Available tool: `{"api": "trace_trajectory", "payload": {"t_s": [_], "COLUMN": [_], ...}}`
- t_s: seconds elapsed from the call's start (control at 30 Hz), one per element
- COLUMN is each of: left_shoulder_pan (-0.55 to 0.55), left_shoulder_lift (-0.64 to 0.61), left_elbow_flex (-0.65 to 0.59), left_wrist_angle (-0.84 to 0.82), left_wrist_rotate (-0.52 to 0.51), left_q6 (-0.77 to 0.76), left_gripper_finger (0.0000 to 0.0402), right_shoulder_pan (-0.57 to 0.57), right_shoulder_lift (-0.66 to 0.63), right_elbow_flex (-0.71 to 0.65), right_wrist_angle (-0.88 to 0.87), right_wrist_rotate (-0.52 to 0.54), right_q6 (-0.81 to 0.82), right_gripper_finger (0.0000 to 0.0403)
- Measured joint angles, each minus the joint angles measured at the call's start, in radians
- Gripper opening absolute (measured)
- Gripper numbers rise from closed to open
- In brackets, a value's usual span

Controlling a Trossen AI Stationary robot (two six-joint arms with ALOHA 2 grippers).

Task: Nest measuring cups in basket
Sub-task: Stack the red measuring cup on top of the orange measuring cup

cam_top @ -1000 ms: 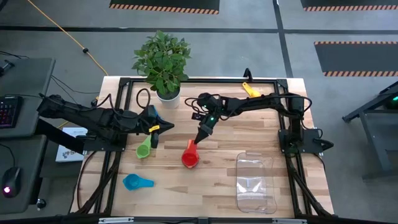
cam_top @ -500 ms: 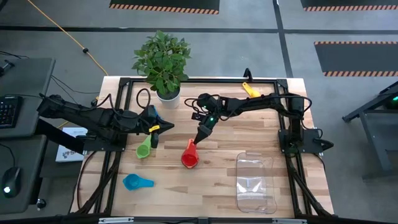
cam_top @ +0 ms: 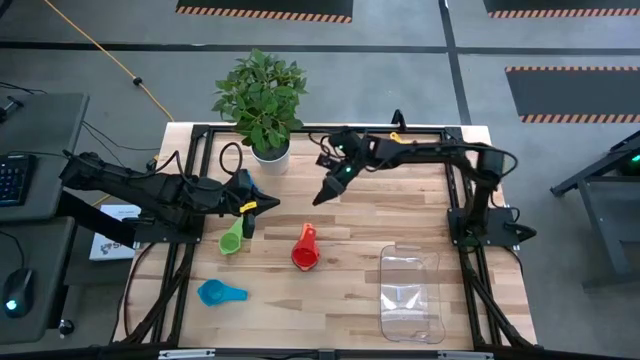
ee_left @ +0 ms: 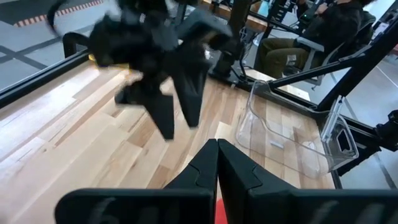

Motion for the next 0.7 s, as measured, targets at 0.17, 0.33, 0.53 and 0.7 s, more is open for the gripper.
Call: {"api": "trace_trajectory", "payload": {"t_s": [0.17,0.33,0.53,0.7], "left_shoulder_pan": [0.0,0.0,0.0,0.0], "left_shoulder_lift": [0.0,0.0,0.0,0.0], "left_elbow_flex": [0.0,0.0,0.0,0.0], "left_wrist_angle": [-0.005,-0.005,-0.004,-0.004], "left_wrist_rotate": [0.0,0.002,0.003,0.004], "left_q6": [0.006,0.038,0.042,0.042], "left_gripper_finger": [0.0,0.0,0.0,0.0], "right_shoulder_pan": [0.113,0.274,0.41,0.439], "right_shoulder_lift": [-0.12,-0.18,-0.172,-0.171], "right_elbow_flex": [0.0,0.0,-0.078,-0.201], "right_wrist_angle": [-0.249,-0.377,-0.294,0.067], "right_wrist_rotate": [0.258,0.495,0.622,0.704], "right_q6": [-0.169,-0.193,-0.115,0.08], "right_gripper_finger": [0.0195,0.0195,0.0195,0.0195]}}
